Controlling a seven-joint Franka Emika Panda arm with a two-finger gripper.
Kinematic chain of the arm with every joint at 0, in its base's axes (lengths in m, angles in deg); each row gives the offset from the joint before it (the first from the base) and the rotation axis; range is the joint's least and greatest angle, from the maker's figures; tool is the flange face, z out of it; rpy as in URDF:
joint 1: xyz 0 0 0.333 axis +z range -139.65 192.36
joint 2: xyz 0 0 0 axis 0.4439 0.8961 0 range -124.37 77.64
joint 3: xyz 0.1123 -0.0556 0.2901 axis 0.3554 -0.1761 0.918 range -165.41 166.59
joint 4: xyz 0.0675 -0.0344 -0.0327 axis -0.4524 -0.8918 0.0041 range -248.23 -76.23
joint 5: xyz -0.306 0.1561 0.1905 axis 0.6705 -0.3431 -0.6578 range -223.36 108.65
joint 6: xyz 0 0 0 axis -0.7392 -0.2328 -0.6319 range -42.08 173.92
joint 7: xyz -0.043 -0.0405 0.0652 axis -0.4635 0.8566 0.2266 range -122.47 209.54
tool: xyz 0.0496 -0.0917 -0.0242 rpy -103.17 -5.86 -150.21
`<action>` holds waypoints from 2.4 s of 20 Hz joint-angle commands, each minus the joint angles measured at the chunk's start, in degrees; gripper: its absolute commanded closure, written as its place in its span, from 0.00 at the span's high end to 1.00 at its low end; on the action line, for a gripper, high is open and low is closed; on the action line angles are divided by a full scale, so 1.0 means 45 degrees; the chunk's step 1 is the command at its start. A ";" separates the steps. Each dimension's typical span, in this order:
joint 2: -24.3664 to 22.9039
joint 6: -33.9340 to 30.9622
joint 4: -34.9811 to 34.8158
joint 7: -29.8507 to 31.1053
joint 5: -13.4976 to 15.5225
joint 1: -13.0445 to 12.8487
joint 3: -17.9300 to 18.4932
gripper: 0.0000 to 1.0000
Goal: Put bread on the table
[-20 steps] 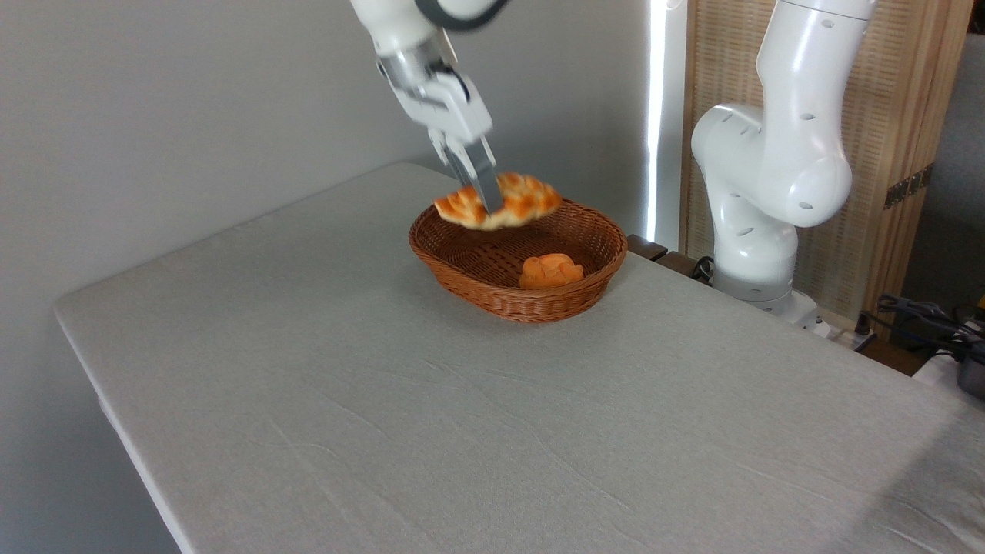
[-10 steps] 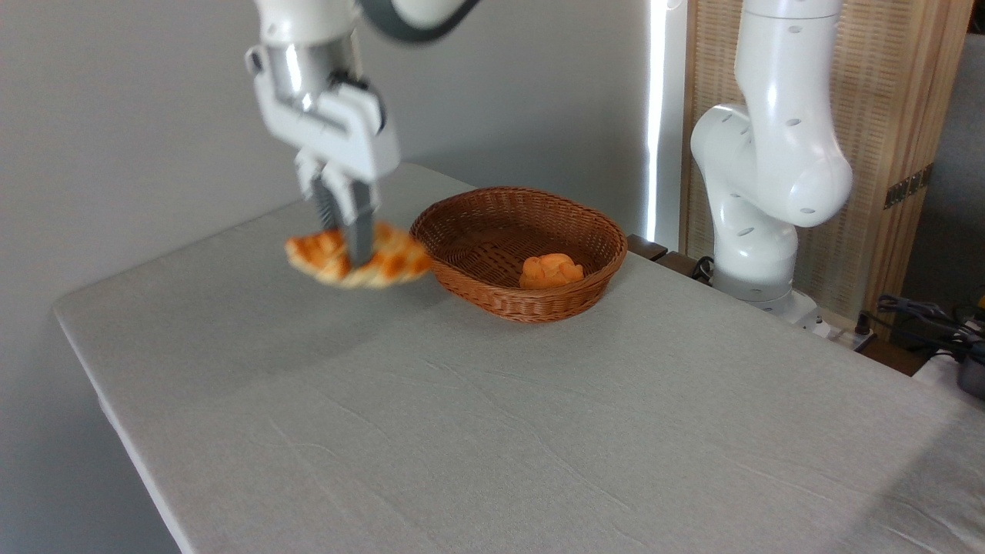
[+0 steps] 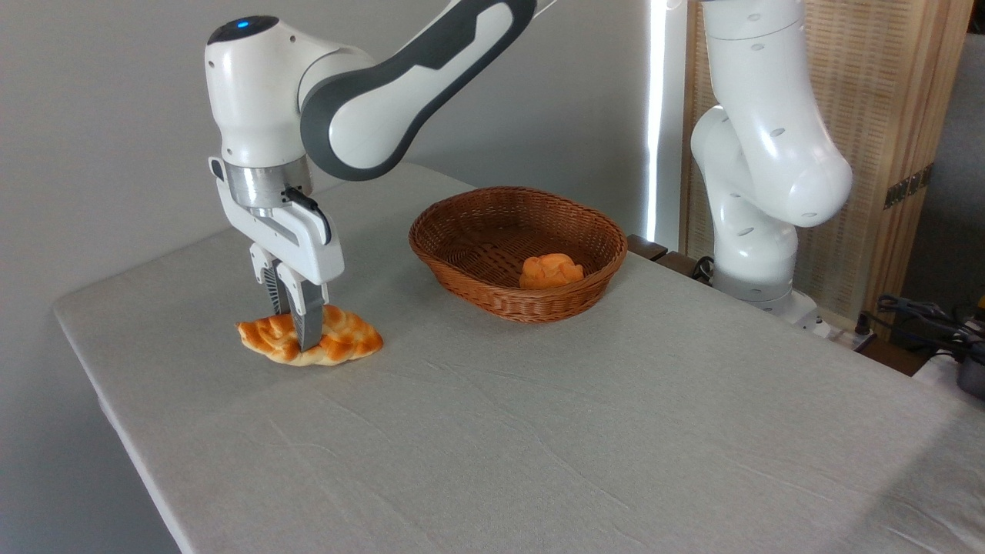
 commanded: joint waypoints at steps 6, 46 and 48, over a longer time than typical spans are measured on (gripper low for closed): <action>0.0099 0.0146 0.0255 0.0641 -0.0147 -0.0015 -0.0620 1.00; -0.2226 -0.6709 0.3184 -0.3984 -0.0031 0.3188 0.0628 1.00; -0.2226 -0.6904 0.3184 -0.4611 -0.0050 0.3188 0.0628 1.00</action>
